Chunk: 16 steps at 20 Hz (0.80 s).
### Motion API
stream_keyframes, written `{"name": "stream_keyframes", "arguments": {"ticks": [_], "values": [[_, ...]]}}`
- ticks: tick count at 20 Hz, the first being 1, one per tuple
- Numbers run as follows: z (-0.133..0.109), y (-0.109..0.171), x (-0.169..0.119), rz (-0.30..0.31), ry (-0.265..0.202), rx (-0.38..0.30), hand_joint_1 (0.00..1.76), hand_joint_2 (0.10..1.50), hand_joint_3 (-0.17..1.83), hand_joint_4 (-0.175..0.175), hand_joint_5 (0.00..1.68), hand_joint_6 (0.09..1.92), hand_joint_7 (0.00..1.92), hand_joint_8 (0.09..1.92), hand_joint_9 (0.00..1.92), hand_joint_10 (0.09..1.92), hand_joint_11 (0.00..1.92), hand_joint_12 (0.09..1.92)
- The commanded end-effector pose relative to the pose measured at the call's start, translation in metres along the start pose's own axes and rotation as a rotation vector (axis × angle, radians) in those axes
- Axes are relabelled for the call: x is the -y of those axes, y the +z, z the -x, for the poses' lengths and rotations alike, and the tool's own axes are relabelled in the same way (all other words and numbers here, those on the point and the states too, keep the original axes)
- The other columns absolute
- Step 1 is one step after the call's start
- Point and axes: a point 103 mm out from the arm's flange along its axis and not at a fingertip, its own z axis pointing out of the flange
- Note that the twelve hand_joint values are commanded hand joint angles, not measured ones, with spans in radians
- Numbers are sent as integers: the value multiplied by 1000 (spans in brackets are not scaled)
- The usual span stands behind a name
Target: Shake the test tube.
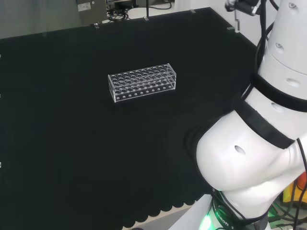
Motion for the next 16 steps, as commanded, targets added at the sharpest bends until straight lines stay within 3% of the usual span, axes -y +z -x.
{"name": "stream_keyframes", "arguments": {"ticks": [1,5,11,16], "values": [[-98,29,38,-54,-215,0,1220,691,583,-175,1299,582,1709,424,1590,450,1153,980],[-147,47,57,-86,-302,-8,1220,691,584,-175,1300,582,1709,424,1590,450,1153,980],[-211,70,92,-147,-425,-72,1220,690,585,-175,1300,582,1709,424,1590,451,1152,981],[-240,79,109,-176,-479,-85,1220,690,585,-175,1300,582,1709,424,1590,451,1152,981]]}}
